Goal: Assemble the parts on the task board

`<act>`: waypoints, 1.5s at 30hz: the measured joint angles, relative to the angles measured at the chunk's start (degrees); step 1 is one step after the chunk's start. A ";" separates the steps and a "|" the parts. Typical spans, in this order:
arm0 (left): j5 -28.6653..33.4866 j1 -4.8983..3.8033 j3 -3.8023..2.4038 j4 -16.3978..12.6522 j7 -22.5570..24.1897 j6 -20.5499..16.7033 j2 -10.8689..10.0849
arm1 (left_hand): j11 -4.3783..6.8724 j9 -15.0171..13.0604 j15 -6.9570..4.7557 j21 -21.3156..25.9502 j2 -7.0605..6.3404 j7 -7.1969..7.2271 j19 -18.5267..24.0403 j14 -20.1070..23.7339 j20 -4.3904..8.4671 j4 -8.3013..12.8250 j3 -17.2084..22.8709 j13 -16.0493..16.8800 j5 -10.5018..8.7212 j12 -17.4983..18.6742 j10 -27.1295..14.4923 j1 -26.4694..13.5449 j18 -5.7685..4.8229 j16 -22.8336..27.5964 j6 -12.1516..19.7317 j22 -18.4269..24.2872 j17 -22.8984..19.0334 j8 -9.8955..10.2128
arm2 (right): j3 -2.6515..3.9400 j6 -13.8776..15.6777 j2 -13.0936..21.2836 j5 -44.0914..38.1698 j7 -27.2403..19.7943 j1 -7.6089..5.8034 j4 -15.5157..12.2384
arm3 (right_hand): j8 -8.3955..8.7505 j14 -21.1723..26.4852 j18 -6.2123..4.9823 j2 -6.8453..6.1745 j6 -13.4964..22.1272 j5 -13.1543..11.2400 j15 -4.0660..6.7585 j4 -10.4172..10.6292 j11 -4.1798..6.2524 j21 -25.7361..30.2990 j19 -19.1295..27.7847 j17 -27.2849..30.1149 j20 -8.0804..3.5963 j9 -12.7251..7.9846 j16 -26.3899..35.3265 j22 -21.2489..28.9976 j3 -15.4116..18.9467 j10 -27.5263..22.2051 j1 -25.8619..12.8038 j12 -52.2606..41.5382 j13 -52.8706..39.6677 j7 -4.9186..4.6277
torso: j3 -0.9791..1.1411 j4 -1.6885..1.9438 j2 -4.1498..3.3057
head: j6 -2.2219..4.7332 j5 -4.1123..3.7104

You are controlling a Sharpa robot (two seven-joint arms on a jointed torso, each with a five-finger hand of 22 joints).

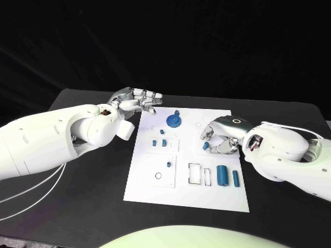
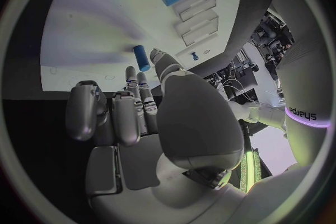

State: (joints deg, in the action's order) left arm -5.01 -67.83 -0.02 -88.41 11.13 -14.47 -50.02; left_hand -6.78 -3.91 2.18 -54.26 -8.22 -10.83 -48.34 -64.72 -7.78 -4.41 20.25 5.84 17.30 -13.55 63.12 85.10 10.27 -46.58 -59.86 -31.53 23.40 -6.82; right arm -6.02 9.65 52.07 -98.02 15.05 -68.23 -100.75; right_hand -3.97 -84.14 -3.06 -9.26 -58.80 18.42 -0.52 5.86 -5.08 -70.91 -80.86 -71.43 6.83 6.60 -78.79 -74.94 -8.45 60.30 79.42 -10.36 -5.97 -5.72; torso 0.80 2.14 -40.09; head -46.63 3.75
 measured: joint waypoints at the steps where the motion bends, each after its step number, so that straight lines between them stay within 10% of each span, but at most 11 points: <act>1: 0.00 0.00 0.00 -0.01 0.00 0.01 -0.01 | 0.00 0.00 0.00 0.00 0.00 0.00 0.00 0.00 0.00 0.00 0.00 0.00 0.00 0.00 0.00 0.00 0.00 0.00 0.00 0.00 0.00 0.00 | -0.03 -0.24 -0.11 0.00 0.02 0.05 0.20 | -0.22 0.00 0.00 0.40 -0.50 0.00 0.00 0.00 0.05 -0.35 -0.15 0.09 -0.15 0.00 0.00 0.00 0.00 0.42 0.24 -0.28 -0.04 -0.09 | 0.01 0.01 0.00 | -0.03 0.00; 32: 0.00 0.00 0.01 0.04 -0.08 0.12 -0.10 | 0.21 0.00 0.00 0.00 0.00 0.00 0.00 0.00 0.00 0.00 0.00 -0.01 0.00 0.00 -0.20 0.00 0.00 0.00 0.00 0.00 -0.09 0.00 | -0.11 0.45 -1.54 -0.11 0.24 0.89 1.84 | -2.27 0.00 0.00 3.69 -8.42 -5.60 1.68 0.49 2.56 -5.97 -2.87 -0.79 -2.03 0.56 -0.46 0.02 -9.36 10.09 2.19 0.06 0.31 -0.39 | 0.07 -0.03 0.04 | -0.53 -0.05; 45: 0.00 0.01 0.01 0.42 -0.15 0.17 0.01 | 0.21 0.00 0.00 0.00 0.00 0.00 0.00 0.00 0.00 0.00 0.00 -0.02 0.00 0.00 -0.21 0.00 0.00 0.00 0.00 0.00 -0.09 0.00 | 0.66 5.00 1.63 -0.05 0.34 -0.05 -5.17 | -2.41 0.20 0.00 4.15 -8.50 -5.92 1.87 0.09 2.46 -6.86 -2.86 -1.02 -2.03 0.55 -0.50 0.03 -10.09 10.19 2.47 0.57 0.23 -0.44 | 0.04 -0.04 0.15 | -0.52 -0.09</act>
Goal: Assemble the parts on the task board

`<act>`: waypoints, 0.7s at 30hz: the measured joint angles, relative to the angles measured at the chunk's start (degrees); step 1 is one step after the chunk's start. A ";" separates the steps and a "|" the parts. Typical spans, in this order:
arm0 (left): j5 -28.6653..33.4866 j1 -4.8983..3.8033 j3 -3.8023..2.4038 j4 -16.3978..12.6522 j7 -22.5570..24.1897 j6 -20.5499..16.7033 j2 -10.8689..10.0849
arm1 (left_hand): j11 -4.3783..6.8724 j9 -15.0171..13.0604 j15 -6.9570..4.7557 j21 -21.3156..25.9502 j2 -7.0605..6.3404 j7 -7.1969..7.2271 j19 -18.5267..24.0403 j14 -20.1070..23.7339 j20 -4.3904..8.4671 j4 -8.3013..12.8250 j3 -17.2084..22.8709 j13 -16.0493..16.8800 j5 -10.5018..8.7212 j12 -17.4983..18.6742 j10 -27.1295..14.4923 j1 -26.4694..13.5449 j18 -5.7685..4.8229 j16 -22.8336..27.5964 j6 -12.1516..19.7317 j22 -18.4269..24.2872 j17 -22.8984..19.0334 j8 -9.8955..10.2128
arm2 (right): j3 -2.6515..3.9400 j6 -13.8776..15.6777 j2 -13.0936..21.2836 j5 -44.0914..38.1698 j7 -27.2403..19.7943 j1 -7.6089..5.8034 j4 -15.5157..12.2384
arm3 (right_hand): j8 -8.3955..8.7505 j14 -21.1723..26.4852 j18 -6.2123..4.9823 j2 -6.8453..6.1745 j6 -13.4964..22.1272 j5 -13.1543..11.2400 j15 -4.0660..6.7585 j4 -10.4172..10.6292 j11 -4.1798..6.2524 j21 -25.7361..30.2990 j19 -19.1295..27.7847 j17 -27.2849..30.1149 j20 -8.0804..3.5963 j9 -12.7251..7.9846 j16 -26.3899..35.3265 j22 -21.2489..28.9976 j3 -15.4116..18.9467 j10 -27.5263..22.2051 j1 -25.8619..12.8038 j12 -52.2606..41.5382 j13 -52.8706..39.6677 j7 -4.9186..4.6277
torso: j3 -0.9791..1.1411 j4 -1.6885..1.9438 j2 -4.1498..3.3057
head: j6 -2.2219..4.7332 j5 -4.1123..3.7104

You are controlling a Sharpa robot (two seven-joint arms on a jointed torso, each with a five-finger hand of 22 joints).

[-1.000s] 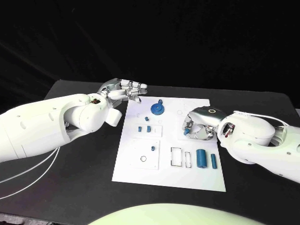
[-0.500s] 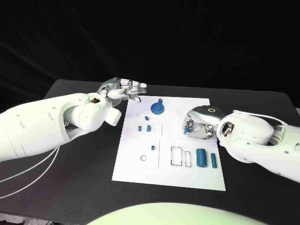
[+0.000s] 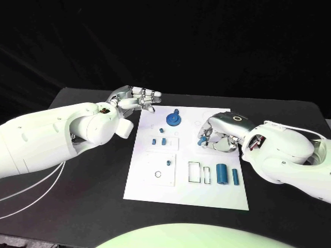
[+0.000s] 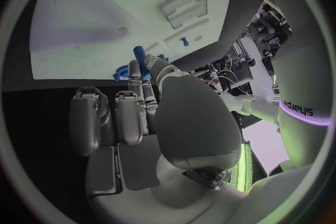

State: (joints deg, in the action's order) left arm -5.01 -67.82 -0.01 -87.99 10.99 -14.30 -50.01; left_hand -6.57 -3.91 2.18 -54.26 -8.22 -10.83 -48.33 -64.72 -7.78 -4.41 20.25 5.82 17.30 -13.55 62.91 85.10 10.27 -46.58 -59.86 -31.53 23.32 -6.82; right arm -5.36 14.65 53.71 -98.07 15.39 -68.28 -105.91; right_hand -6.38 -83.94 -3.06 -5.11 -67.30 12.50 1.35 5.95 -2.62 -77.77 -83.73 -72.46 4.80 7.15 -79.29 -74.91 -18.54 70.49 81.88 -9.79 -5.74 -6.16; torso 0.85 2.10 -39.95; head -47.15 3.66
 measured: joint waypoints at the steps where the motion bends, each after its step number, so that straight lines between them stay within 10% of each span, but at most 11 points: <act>1: 0.00 0.02 0.00 0.04 0.00 0.01 0.04 | 0.00 0.00 0.00 0.00 0.00 0.00 0.00 0.00 0.00 0.00 0.00 0.00 0.00 0.00 0.00 0.00 0.00 0.00 0.00 0.00 0.00 0.00 | 0.08 0.46 0.10 0.03 0.00 -0.12 -1.03 | 0.00 0.00 0.00 0.00 0.00 -0.01 0.00 -0.03 0.11 0.00 0.00 -0.07 0.00 0.00 -0.21 0.00 -0.29 0.11 0.00 0.14 0.01 0.00 | -0.01 -0.01 0.03 | 0.02 0.05; 11: 0.00 0.12 0.09 0.52 -0.03 0.20 0.66 | 0.00 0.00 0.00 0.00 0.00 0.00 0.00 0.00 0.00 0.00 0.00 0.04 0.00 0.00 0.00 0.00 0.00 0.00 0.00 0.00 0.00 0.00 | 0.17 2.86 -4.57 0.72 -0.37 1.17 -5.34 | 0.24 0.00 0.00 -0.01 -0.02 0.51 0.00 -0.26 0.00 0.24 0.00 0.14 0.00 0.00 -0.21 -0.04 -0.69 0.41 0.00 0.51 0.08 -0.02 | -0.01 -0.07 0.24 | -0.47 0.83; 21: 0.00 0.14 0.17 0.59 -0.14 0.43 1.14 | 0.00 0.00 0.00 0.00 0.00 0.00 0.00 0.00 0.00 0.00 0.00 0.04 0.00 0.00 0.00 0.00 0.00 0.00 0.00 0.00 0.01 0.00 | -0.62 3.30 -11.53 1.37 -1.26 4.75 -2.51 | 0.20 0.00 0.00 -0.03 -0.02 0.81 -0.01 -0.48 0.00 0.67 0.01 0.33 0.00 0.00 -0.21 -0.03 -1.39 0.40 0.00 0.95 0.09 -0.02 | -0.08 0.05 0.21 | -0.95 2.08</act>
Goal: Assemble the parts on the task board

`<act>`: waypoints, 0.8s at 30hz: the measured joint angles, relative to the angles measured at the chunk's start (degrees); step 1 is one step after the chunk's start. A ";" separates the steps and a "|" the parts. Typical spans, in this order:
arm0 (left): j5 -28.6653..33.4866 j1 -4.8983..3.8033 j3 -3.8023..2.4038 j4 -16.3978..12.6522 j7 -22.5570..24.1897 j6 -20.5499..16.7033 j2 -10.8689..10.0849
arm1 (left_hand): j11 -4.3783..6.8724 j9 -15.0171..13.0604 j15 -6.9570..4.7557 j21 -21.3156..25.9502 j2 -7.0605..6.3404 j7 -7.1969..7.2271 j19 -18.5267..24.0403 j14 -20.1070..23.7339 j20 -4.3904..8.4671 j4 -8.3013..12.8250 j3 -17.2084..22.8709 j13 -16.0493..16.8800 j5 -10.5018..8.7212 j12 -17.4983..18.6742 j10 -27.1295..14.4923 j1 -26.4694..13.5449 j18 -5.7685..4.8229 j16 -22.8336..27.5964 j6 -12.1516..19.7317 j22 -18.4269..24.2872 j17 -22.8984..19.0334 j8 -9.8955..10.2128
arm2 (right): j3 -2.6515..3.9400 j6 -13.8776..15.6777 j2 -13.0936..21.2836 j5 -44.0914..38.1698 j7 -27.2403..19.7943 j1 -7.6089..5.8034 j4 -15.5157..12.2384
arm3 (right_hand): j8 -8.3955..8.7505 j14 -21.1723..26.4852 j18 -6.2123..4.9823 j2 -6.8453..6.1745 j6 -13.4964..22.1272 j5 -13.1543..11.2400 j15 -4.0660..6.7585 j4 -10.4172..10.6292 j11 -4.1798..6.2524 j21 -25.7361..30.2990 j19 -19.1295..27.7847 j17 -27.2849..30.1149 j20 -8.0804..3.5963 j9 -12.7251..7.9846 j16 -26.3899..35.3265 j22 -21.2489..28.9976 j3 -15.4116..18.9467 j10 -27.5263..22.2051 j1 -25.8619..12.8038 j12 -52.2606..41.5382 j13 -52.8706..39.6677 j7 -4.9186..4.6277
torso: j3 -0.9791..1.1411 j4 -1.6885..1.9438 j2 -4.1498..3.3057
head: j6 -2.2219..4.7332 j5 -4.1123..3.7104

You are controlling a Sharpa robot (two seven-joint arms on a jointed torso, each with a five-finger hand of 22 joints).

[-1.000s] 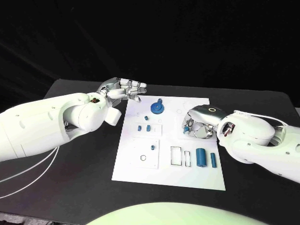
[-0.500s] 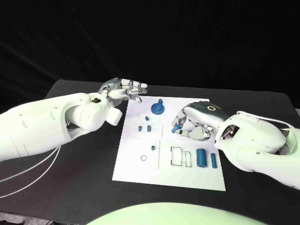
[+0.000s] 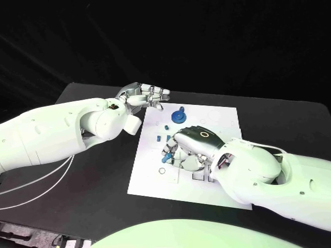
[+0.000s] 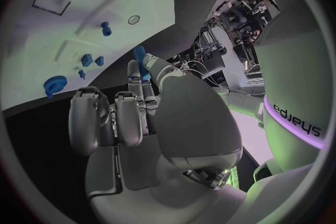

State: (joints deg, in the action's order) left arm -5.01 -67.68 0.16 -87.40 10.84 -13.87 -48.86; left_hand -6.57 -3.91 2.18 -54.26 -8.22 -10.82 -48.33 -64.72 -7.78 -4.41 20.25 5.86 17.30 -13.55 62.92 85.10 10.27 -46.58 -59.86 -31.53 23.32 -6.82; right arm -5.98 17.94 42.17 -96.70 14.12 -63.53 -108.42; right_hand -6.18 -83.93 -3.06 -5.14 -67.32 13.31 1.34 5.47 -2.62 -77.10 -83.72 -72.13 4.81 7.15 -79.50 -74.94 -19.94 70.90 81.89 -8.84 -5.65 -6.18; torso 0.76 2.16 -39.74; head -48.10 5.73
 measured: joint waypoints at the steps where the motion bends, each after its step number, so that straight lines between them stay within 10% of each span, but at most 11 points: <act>1: 0.00 0.00 0.00 0.00 -0.02 0.02 0.02 | 0.00 0.00 0.00 0.00 0.00 0.00 0.00 0.00 0.00 0.00 0.00 0.00 0.00 0.00 0.00 0.00 -0.01 0.00 0.00 0.00 0.00 0.00 | -0.10 -0.01 -0.34 0.11 -0.05 0.18 0.50 | 0.00 0.00 0.00 0.00 0.00 0.00 0.00 0.00 0.00 0.00 0.00 0.00 0.00 0.00 0.00 0.00 0.00 0.00 0.00 0.00 0.00 0.00 | -0.03 0.00 -0.01 | -0.02 0.07; 24: 0.00 0.01 0.01 0.00 -0.32 0.33 0.06 | 0.00 0.00 0.00 0.00 0.00 0.00 0.00 0.00 0.00 0.00 0.00 -0.02 0.00 0.00 0.00 0.00 -0.01 0.00 0.00 0.00 0.00 0.00 | -1.09 -1.55 -5.12 0.59 0.06 2.73 6.65 | 0.02 0.00 0.00 -0.18 0.06 0.26 0.00 -0.17 -0.01 0.00 0.00 -0.01 0.00 0.00 0.02 0.02 -0.16 -0.01 -0.16 0.32 0.04 -0.07 | 0.07 -0.10 -0.01 | -0.92 1.49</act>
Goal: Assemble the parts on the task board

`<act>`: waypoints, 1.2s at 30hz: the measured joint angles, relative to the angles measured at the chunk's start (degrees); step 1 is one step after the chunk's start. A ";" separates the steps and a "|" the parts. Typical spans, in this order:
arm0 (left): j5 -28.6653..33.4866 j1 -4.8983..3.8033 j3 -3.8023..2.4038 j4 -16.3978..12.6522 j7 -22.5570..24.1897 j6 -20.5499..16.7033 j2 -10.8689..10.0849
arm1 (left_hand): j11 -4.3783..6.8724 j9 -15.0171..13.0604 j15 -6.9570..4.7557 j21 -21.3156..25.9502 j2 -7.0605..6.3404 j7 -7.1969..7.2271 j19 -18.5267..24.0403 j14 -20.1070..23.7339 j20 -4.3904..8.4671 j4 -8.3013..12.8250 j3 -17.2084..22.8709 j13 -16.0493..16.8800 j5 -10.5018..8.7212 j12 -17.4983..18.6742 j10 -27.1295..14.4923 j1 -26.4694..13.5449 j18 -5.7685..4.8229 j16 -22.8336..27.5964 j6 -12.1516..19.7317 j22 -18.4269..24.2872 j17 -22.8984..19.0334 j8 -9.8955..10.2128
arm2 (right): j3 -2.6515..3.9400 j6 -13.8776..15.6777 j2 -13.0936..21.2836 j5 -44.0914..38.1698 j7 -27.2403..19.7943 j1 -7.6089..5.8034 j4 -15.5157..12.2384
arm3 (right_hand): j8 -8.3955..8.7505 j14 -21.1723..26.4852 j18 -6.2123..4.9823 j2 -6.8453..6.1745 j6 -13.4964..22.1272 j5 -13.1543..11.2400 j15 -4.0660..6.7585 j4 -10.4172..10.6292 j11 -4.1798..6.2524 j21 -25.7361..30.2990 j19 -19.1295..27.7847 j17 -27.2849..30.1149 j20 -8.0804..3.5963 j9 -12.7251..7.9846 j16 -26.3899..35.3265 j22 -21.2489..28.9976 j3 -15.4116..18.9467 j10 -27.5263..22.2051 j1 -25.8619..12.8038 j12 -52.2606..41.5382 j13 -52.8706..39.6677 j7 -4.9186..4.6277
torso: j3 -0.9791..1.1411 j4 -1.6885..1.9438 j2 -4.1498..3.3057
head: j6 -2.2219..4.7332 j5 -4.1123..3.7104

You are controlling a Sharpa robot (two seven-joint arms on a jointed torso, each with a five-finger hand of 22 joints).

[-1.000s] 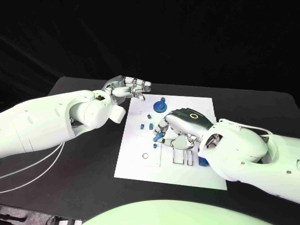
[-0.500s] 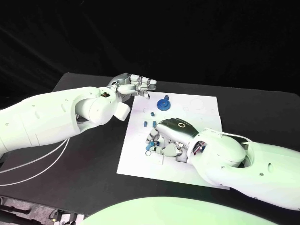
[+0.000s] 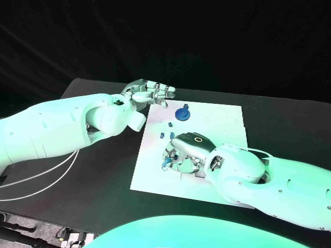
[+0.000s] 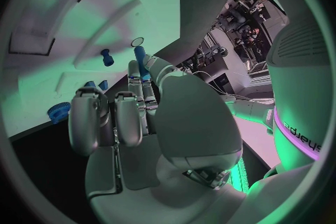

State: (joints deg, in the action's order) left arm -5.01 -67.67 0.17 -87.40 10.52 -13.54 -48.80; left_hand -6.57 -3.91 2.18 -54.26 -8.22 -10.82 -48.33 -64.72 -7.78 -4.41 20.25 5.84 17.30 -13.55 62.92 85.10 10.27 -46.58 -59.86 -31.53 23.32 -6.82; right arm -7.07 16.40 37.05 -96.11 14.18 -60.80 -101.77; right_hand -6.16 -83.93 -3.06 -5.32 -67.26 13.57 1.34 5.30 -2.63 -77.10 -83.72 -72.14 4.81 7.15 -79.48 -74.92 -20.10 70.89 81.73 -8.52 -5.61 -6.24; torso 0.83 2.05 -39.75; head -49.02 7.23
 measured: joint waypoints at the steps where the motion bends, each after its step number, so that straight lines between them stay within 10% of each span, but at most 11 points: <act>1: 0.00 0.00 0.00 0.00 0.00 0.01 0.00 | 0.00 0.00 0.00 0.00 0.00 0.00 0.00 0.00 0.00 0.00 0.00 0.00 0.00 0.00 0.00 0.00 0.00 0.00 0.00 0.00 0.00 0.00 | -0.01 -0.08 -0.03 -0.01 0.00 0.01 0.06 | 0.00 0.00 0.00 0.00 0.00 0.00 0.00 0.00 0.00 0.00 0.00 0.00 0.00 0.00 0.00 0.00 0.00 0.00 0.00 0.00 0.00 0.00 | 0.01 0.00 0.00 | -0.02 0.01; 33: 0.00 0.00 0.01 0.00 -0.21 0.05 0.03 | -0.20 0.00 0.00 0.00 0.23 0.00 0.00 0.00 0.00 0.00 0.00 -0.02 0.00 -0.40 -0.20 -0.23 0.00 0.00 0.00 0.00 -0.07 0.00 | -0.09 -3.86 -1.04 -0.67 0.41 0.06 1.17 | 0.06 0.00 0.00 -0.39 0.12 -0.07 0.00 -0.16 -0.22 0.28 0.00 0.08 0.00 0.01 0.01 0.02 -0.15 0.21 -0.37 0.68 -0.12 -0.13 | -0.03 0.01 0.01 | -0.47 0.11; 36: 0.00 0.00 0.01 0.00 -0.24 0.05 0.04 | -0.20 0.00 0.00 0.00 0.23 0.00 0.00 0.00 0.00 0.00 0.00 -0.01 0.00 -0.40 -0.20 -0.23 0.00 0.00 0.00 0.00 -0.07 0.00 | -0.17 -3.87 -1.34 -0.86 0.57 0.08 1.34 | 1.62 -0.03 0.00 -1.22 2.64 -0.03 -0.03 0.17 -0.98 0.66 0.00 0.16 0.00 0.76 0.01 0.02 -0.66 -0.50 -1.21 1.32 -0.14 -1.28 | -0.03 0.01 0.01 | -0.47 0.11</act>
State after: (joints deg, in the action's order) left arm -5.01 -67.67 0.18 -87.40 10.28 -13.49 -48.77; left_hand -6.78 -3.91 2.18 -54.26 -7.99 -10.82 -48.33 -64.72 -7.78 -4.41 20.25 5.82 17.30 -13.95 62.72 84.87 10.26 -46.58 -59.86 -31.53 23.25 -6.82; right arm -7.23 12.53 35.71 -96.97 14.76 -60.72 -100.43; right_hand -4.54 -83.96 -3.06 -6.54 -64.62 13.54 1.31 5.48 -3.61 -76.44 -83.71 -71.98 4.81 7.91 -79.47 -74.90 -20.76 70.39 80.51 -7.20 -5.75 -7.52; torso 0.80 2.07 -39.74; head -49.48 7.34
